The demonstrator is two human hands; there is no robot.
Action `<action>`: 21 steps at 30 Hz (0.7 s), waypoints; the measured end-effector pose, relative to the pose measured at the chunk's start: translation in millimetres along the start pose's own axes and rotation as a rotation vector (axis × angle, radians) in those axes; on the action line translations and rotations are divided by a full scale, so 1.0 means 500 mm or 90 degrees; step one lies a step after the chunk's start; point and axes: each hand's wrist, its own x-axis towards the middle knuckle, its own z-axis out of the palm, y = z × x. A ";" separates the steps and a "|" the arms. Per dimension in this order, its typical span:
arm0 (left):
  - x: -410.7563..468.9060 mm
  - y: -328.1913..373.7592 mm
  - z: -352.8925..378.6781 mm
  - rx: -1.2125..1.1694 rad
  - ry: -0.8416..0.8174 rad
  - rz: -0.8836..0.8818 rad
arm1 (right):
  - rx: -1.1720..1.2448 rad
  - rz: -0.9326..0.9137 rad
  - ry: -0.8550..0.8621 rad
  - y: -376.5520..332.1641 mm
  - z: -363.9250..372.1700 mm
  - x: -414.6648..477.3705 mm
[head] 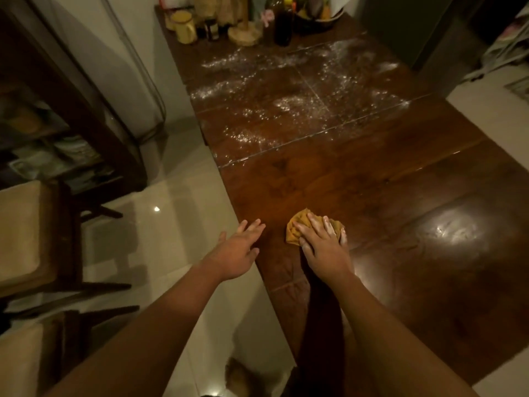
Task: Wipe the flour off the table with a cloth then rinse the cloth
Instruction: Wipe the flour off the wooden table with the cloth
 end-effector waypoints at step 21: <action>0.355 0.015 -0.151 0.143 -0.150 -0.056 | 0.012 0.144 0.016 0.028 -0.088 0.305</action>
